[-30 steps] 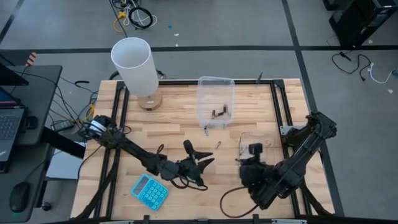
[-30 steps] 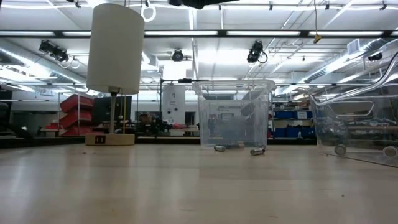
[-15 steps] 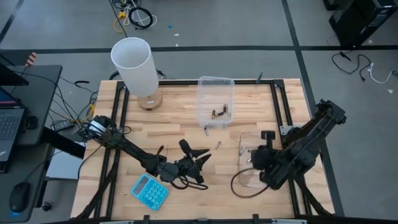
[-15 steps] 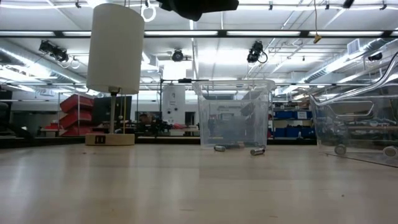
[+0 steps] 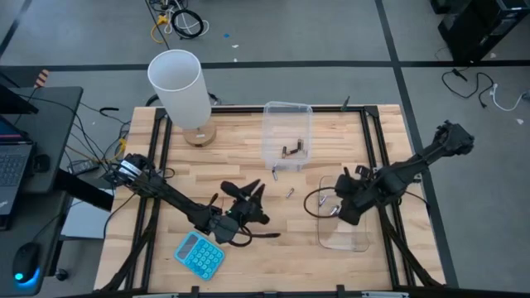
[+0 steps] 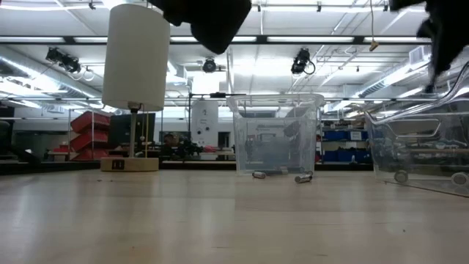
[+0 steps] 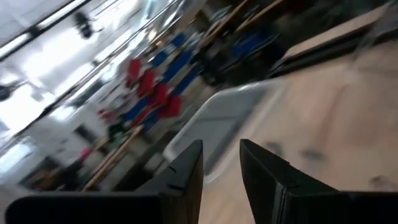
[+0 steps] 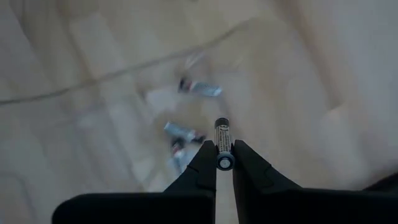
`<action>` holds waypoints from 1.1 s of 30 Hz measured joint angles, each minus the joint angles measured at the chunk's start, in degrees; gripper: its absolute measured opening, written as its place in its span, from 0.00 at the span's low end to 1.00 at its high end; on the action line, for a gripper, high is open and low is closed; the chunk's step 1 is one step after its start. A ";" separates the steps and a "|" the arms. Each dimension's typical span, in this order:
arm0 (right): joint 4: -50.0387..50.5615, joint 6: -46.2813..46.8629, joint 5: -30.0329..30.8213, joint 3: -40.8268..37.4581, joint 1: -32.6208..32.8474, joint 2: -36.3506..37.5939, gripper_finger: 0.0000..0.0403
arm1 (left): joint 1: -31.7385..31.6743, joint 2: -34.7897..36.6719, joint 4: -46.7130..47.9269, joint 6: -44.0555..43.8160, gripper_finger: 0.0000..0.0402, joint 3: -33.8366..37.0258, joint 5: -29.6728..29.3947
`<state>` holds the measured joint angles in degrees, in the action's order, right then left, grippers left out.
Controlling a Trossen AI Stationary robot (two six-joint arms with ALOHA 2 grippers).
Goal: Sort batteries
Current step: Put the silver battery into the bottom transparent bin
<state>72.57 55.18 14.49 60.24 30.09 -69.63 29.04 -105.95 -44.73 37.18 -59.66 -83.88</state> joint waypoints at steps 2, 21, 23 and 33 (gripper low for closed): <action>-2.62 0.15 -4.07 -2.81 -1.42 0.08 0.05 | 0.00 0.00 -0.06 1.49 0.27 0.01 -2.94; -8.73 -0.97 -14.59 -13.76 -4.44 -4.99 0.07 | 0.00 0.00 0.11 1.61 0.27 0.00 -6.24; -8.76 -1.18 -14.59 -13.76 -4.44 -5.46 0.08 | 0.00 0.00 0.11 1.61 0.27 0.01 -6.23; -10.95 -1.34 -14.59 -13.76 -4.42 -6.14 0.16 | 0.00 0.00 0.13 0.86 0.27 0.00 -4.74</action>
<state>61.63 53.84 -0.10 46.48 25.67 -75.77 29.04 -105.95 -44.60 38.04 -59.66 -88.62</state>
